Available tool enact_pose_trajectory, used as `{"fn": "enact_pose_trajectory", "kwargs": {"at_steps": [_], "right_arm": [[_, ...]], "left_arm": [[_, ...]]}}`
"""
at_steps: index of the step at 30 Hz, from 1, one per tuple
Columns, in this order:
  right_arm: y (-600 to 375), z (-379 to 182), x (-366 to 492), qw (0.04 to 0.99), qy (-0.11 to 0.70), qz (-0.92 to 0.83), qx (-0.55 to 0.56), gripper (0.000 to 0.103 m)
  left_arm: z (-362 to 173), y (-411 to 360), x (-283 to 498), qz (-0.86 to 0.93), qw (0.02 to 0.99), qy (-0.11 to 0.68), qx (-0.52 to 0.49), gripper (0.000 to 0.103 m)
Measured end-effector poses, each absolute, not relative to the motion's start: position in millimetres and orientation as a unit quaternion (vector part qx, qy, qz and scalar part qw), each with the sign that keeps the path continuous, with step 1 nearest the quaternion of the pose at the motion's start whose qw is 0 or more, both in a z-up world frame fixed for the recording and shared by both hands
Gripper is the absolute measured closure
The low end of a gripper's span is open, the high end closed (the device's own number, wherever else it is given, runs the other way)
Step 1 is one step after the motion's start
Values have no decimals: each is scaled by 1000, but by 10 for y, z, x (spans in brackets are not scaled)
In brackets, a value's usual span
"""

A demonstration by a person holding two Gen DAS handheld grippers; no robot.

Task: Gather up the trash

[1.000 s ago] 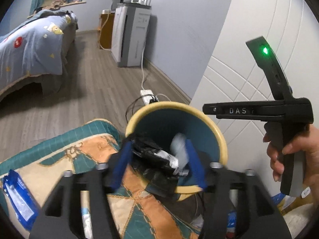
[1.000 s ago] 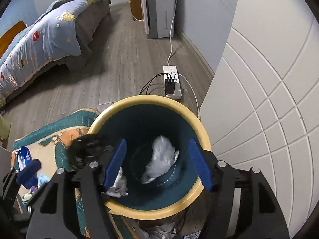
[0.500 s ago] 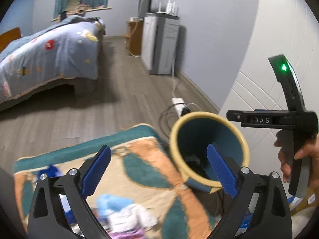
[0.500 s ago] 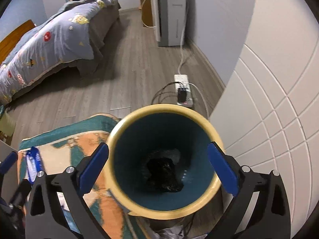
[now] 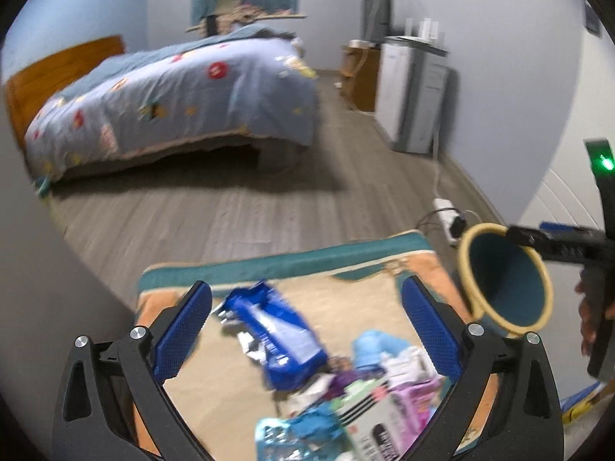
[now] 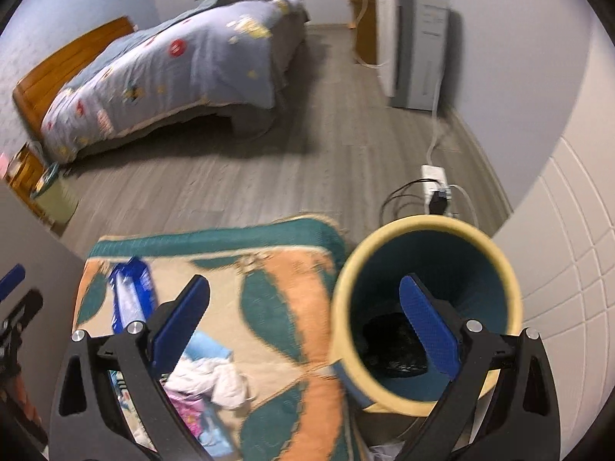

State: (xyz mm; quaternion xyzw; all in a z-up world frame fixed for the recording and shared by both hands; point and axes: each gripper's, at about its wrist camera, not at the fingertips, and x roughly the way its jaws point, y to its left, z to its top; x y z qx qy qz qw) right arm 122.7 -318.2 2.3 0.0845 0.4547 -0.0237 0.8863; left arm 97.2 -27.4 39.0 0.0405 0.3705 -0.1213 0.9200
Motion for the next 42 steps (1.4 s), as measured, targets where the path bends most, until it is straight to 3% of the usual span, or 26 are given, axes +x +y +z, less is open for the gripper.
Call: {"fn": "enact_pose_trajectory", "kwargs": {"at_steps": [9,16,27,32,34,42], "right_arm": [[-2530,-276,1133,865,498,9,62,6],[-2188,-564,838,840,535,7,95,6],[-1759,-968,575,817,574,8,59,8],[-1766,-1033,576,802,592,27,80,76],[-1781,-972,589,805,588,30,78,91],[-1933,-528,816,838,537,56,70,96]], "left_arm": [[201,250,989,-76,919,387,14,5],[101,365,939,-78,911,404,9,5],[-3,445,900,-79,904,420,24,5],[-71,469,956,-78,899,430,17,5],[-102,469,993,-78,897,435,14,5],[-347,313,1155,-72,885,459,30,5]]}}
